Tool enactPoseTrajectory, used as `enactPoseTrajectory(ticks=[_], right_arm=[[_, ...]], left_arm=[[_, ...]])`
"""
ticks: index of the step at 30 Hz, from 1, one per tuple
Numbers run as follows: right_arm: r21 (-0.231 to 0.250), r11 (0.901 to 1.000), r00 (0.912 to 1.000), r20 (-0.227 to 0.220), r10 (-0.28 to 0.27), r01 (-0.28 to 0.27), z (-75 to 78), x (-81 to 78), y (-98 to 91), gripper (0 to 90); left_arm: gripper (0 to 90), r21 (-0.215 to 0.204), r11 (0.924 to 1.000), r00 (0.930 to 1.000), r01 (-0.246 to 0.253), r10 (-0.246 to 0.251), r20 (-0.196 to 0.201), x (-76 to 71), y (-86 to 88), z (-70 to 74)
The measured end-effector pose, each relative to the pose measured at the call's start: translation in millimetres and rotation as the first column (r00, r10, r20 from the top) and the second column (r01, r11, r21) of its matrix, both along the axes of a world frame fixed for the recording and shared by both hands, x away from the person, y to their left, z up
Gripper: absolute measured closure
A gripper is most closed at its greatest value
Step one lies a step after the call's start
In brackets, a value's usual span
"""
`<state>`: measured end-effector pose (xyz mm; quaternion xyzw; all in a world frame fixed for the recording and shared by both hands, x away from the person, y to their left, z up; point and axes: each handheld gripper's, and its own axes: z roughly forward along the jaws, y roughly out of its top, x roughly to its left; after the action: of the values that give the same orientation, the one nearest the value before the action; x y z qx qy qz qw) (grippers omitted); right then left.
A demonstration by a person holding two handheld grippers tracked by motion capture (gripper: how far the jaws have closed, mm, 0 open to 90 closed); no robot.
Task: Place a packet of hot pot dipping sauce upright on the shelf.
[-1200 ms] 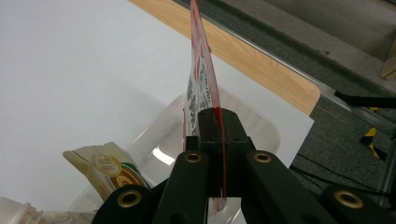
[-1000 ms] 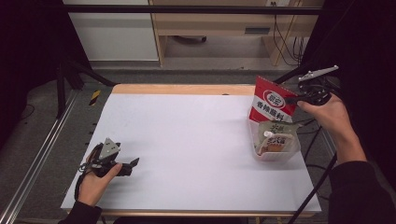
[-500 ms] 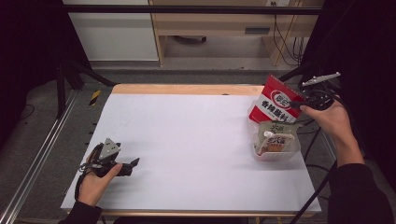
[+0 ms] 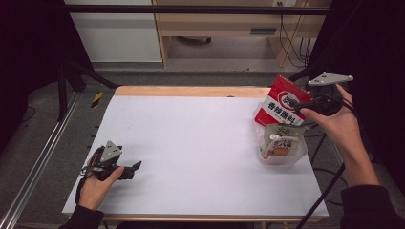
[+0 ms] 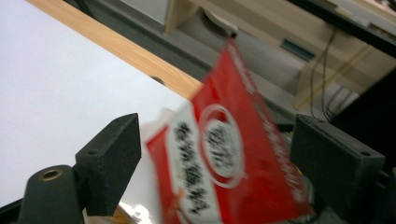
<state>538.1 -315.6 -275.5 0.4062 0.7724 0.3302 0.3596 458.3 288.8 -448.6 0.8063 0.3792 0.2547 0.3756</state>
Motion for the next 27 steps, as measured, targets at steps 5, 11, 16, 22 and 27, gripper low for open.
enactPoseTrajectory(ticks=[5, 11, 16, 22, 27], right_arm=[[0.038, 0.996, 0.9957, 0.046, 0.08, -0.082, 4.9, -23.0, 37.9, 14.3], [0.084, 0.9828, 0.986, 0.044, 0.161, -0.164, -10.7, -45.6, 89.2, 13.0], [0.133, 0.9674, 0.9765, 0.038, 0.212, -0.215, -36.0, -62.3, 126.8, 12.4], [0.179, 0.9548, 0.9698, -0.015, 0.244, -0.237, -77.6, -74.5, 163.3, 12.0], [0.27, 0.9388, 0.967, -0.079, 0.242, -0.213, -117.6, -79.6, 186.9, 11.9]], left_arm=[[6.3, 0.0, 1.0, 1.0, -0.001, 0.001, 0.001, -0.2, 0.4, 0.1], [6.4, 0.0, 1.0, 1.0, 0.001, -0.001, 0.003, -0.7, 0.6, 0.3], [6.4, -0.002, 1.0, 1.0, -0.001, 0.001, 0.003, -0.8, 2.0, 0.7], [6.3, -0.001, 1.0, 1.0, -0.003, 0.003, -0.001, -0.3, 3.4, 0.4], [6.2, -0.001, 1.0, 0.9999, -0.007, 0.007, -0.009, 0.0, 4.2, -0.1]])
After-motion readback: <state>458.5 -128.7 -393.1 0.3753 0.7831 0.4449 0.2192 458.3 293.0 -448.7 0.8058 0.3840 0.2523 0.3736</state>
